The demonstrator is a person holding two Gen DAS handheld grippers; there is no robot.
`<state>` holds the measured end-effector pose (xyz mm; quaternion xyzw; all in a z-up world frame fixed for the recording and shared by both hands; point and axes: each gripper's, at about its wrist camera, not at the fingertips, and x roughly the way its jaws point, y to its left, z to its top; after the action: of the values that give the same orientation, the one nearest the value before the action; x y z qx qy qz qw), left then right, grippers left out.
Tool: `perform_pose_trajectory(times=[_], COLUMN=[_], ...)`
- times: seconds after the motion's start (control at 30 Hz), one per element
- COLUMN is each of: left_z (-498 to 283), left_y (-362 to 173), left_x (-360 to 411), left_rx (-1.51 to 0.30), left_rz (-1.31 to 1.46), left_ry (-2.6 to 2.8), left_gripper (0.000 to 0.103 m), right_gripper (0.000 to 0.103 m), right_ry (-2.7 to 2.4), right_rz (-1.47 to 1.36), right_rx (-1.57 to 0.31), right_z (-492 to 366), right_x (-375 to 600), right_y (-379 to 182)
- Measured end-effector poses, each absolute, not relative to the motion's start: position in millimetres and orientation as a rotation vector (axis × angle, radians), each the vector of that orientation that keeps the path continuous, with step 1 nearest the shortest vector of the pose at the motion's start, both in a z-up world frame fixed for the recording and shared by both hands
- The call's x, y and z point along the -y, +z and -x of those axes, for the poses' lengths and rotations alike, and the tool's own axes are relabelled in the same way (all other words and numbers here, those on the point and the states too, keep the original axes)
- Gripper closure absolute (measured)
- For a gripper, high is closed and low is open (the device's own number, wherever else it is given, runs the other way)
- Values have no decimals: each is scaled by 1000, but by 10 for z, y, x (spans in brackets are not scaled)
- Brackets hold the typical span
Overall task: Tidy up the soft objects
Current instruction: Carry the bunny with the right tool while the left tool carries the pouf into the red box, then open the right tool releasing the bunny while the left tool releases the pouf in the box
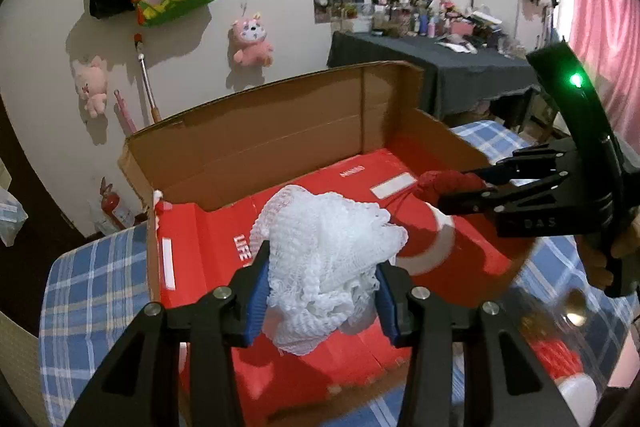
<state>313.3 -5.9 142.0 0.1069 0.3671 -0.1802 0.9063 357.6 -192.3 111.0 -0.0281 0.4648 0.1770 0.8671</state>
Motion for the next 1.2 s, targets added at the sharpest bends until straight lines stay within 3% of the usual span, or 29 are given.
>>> perform_pose_trajectory(times=[0.4,0.97,1.1,1.2], left_z=[-4039,-4348,-4330,-4334], left_y=[1066,816,802,793], left_x=[204,301,303,292], left_rx=[-887,-884,-880,-884], left_rz=[-235,-303,-306,-298], left_ry=[-318,-252,-253,-250], left_gripper=[54,42,37,32], right_gripper=[64,63,47,47], right_ry=[230,153,163,160], right_rz=[49,122,122,123], right_rx=[-1093,-1144,-1142,-1138], right_z=[-4554,-4768,-4748,-4770], right_x=[1718,1682,1680,1632], right_y=[845,539,552,593])
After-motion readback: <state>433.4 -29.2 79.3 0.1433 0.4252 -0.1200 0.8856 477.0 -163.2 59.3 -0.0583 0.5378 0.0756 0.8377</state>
